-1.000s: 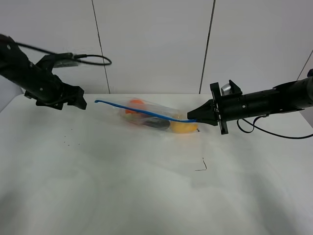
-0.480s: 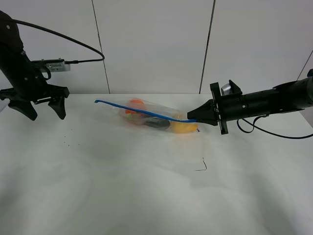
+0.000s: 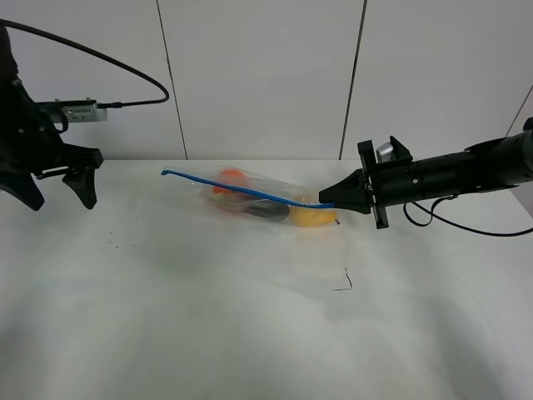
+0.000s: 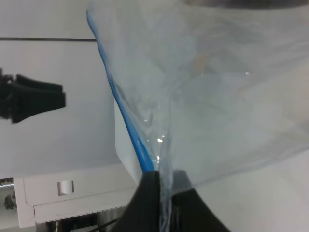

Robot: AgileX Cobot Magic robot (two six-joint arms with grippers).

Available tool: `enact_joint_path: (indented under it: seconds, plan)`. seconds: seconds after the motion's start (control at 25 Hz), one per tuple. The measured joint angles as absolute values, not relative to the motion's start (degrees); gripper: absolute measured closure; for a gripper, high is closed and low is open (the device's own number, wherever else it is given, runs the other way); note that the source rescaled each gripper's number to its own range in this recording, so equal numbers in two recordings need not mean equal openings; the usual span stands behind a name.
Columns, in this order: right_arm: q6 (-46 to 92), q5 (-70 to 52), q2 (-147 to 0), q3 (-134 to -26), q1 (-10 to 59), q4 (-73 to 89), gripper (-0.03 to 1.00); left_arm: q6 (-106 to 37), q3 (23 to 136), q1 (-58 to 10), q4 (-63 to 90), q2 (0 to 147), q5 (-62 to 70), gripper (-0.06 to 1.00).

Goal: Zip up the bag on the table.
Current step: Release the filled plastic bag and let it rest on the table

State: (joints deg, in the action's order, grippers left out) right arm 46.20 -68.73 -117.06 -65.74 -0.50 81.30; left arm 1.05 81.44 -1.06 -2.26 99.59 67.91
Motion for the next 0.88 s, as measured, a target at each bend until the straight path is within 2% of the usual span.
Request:
enact_joint_path:
  seconds: [0.24,0.64,0.88]
  plan:
    - [46.20,-68.73,-117.06,-65.74,-0.50,81.30,0.97,1.12,70.18,-1.06,-2.61,86.52,67.91,-0.02]
    - [46.20,-68.73,-117.06,-65.74,-0.50,81.30,0.97,0.97,45.29,-1.06,-2.66,61.95,67.79,-0.02]
    - [46.20,-68.73,-117.06,-65.74,-0.50,81.30,0.97,0.79,33.62,-1.06,-2.70,46.46,62.08,-0.02]
